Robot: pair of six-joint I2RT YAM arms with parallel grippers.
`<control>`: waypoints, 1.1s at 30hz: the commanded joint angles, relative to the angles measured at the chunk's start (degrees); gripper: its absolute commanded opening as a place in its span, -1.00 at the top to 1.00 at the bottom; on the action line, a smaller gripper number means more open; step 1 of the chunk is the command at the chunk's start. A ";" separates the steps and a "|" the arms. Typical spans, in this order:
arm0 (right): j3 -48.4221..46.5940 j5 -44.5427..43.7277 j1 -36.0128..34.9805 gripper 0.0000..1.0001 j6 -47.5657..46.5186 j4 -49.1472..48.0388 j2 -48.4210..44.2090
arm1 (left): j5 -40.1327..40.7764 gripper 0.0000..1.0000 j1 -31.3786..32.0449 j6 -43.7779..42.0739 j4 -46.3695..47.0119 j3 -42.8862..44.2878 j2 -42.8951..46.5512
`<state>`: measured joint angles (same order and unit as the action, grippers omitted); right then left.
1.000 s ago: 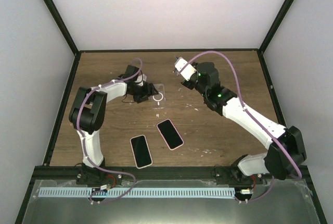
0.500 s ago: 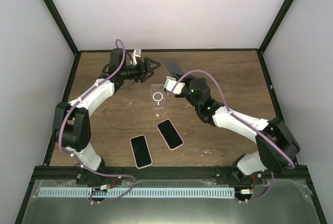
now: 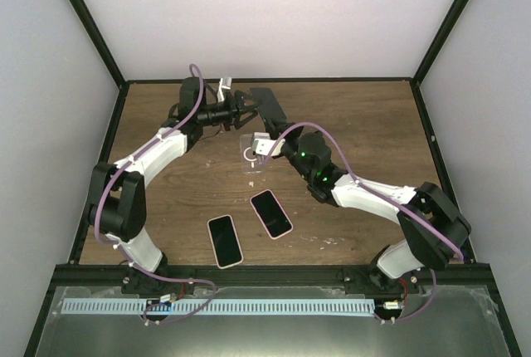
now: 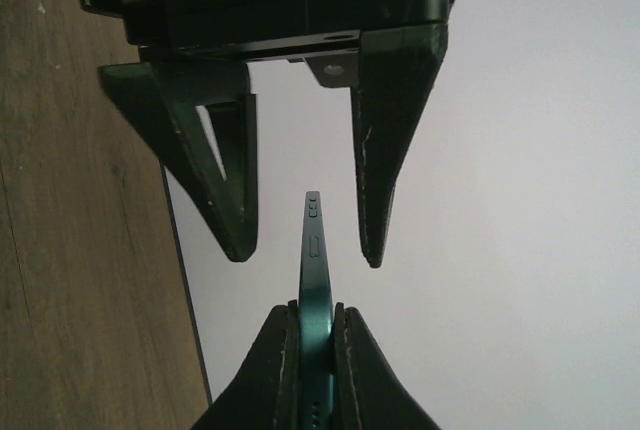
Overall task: Take the phone out of the phone case
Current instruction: Place the phone at the center of the board.
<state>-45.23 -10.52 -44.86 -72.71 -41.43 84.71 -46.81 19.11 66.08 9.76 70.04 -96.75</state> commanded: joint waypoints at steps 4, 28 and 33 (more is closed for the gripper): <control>0.94 -0.09 -1.02 0.99 -5.03 -7.81 -0.33 | -0.01 0.46 -0.04 3.45 2.28 -0.51 -1.60; -9.09 22.66 8.22 -0.53 29.75 43.42 -11.04 | -10.27 1.00 -4.68 -3.86 24.90 -5.41 -1.71; -18.83 44.37 15.45 -0.66 43.24 56.90 -10.90 | -11.01 1.00 -4.36 -8.61 32.94 -8.37 0.63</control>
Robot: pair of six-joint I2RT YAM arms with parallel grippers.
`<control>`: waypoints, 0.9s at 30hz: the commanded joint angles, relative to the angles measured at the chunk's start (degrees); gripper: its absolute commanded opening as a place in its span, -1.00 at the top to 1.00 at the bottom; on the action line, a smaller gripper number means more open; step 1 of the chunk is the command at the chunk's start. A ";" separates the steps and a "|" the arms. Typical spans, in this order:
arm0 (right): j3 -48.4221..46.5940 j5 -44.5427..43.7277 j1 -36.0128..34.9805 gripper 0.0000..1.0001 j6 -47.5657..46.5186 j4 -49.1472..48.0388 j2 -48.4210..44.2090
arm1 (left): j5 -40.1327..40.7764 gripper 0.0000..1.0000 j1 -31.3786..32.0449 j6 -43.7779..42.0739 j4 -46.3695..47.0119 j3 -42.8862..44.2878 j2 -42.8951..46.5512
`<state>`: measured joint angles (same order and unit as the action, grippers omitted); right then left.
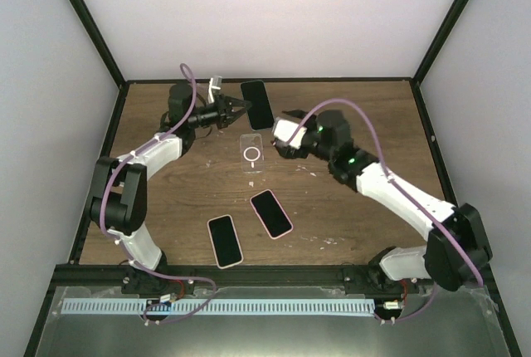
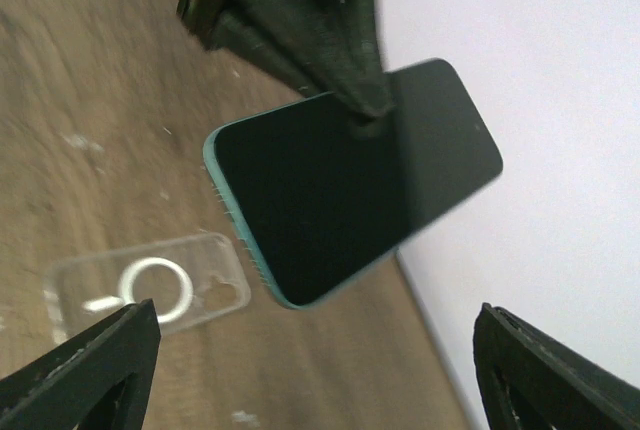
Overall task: Take the phone out of the phone case
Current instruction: Place the phone at the center of the board.
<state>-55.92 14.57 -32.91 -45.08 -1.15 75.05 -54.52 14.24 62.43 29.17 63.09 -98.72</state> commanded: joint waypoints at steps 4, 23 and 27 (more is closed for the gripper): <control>-16.39 32.05 8.07 -0.65 25.94 24.28 4.24 | -4.81 1.00 1.86 -9.02 16.83 -1.34 4.04; -23.64 57.31 18.60 -0.11 57.87 15.96 14.07 | -4.25 1.00 7.93 -12.46 22.41 -0.41 6.26; -22.68 58.59 18.59 0.13 60.62 13.87 14.08 | -4.10 1.00 8.26 -12.84 21.66 -0.30 5.93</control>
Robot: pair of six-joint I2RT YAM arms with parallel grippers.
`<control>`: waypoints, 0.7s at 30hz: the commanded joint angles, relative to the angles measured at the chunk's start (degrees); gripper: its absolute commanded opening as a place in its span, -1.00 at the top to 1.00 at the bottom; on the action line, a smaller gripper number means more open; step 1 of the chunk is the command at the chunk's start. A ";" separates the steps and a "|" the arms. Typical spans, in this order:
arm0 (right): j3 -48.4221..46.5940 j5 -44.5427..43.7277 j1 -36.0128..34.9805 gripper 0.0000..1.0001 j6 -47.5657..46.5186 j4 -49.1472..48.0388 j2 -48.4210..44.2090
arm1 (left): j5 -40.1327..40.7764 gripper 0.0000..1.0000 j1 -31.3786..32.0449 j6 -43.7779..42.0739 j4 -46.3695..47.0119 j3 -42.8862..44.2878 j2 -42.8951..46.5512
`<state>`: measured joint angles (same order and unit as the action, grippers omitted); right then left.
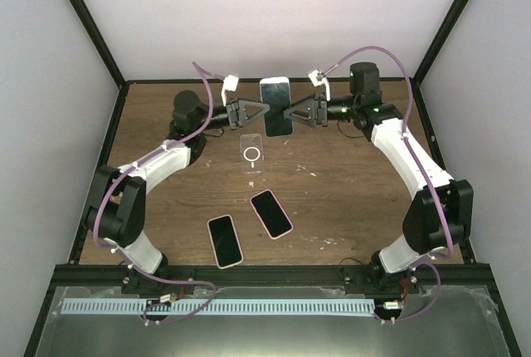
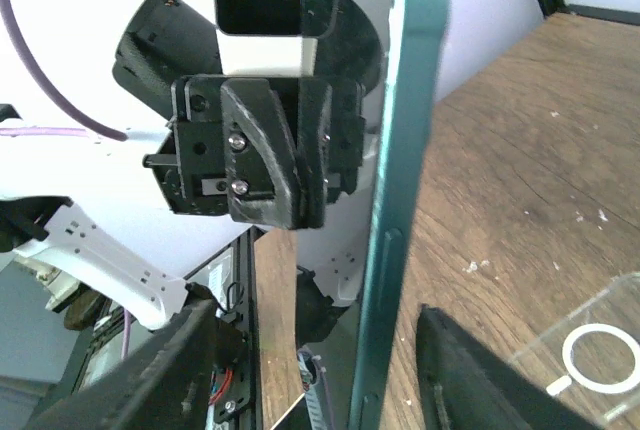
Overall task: Take the phone out of the phone case
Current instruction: Place the phone at the center of the board.
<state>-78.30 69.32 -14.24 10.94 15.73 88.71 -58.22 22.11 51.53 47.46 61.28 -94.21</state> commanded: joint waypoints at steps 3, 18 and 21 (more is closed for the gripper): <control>-0.40 4.30 -0.07 0.39 5.51 -3.91 0.70 | -0.31 1.00 0.61 -2.39 2.31 1.73 1.27; 0.23 2.98 0.09 0.99 3.49 0.41 4.03 | 7.41 -0.23 -5.52 -22.32 -35.33 2.58 8.44; 0.76 0.22 0.12 0.99 0.42 4.41 6.87 | 12.71 -0.95 -9.39 -30.40 -48.62 3.73 11.09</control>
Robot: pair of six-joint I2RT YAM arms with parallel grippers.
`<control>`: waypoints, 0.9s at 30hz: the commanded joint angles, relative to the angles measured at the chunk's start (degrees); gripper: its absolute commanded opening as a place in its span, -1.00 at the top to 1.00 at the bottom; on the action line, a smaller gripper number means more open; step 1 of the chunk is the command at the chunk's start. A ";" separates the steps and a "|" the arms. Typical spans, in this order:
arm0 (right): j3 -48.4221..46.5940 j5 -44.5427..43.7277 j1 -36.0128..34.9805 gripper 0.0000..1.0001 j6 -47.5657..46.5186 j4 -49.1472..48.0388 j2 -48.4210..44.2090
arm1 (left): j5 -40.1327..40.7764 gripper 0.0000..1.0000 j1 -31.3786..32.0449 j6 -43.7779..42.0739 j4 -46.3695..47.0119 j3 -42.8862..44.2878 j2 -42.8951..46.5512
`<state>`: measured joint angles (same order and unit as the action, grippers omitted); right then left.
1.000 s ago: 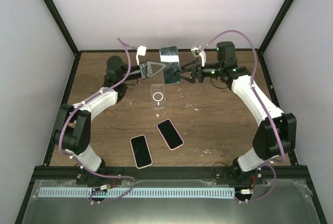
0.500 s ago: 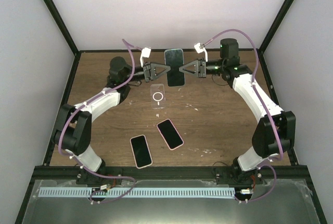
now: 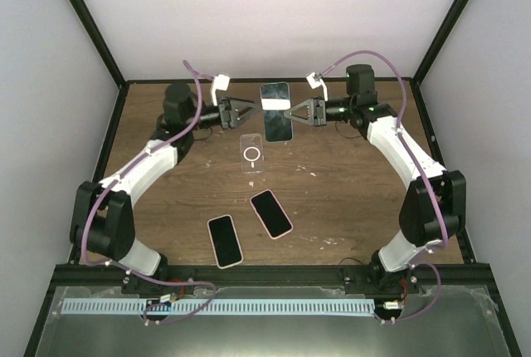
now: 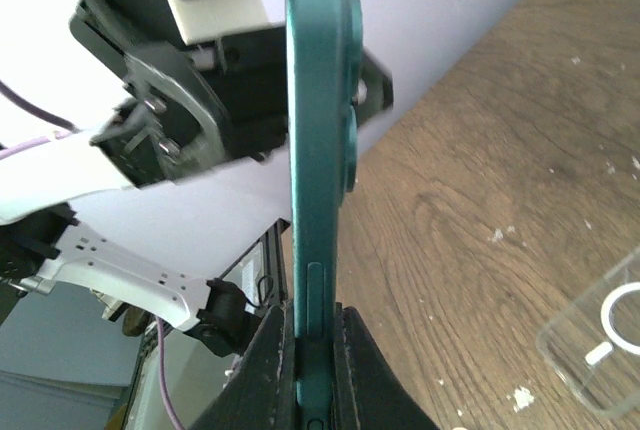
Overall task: Take the phone out of the phone case
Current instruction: Place the phone at the center of the board.
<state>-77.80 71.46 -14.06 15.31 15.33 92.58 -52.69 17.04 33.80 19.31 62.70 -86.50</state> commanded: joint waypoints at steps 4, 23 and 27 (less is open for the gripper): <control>0.77 -4.80 0.03 0.99 -5.09 8.15 7.95 | 13.33 -1.00 -7.87 -19.46 -30.92 2.33 6.89; -3.38 -14.54 0.62 0.99 1.27 6.23 28.51 | 25.61 -0.99 -13.35 -22.51 -41.57 1.47 8.53; -5.34 -14.77 0.62 0.99 1.41 6.43 31.51 | 24.97 -0.99 -13.35 -22.06 -41.46 1.86 7.27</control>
<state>-79.02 55.55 -13.67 15.68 23.31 122.26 -27.66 3.84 12.14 -21.87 63.68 -78.63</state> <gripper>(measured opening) 0.046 0.997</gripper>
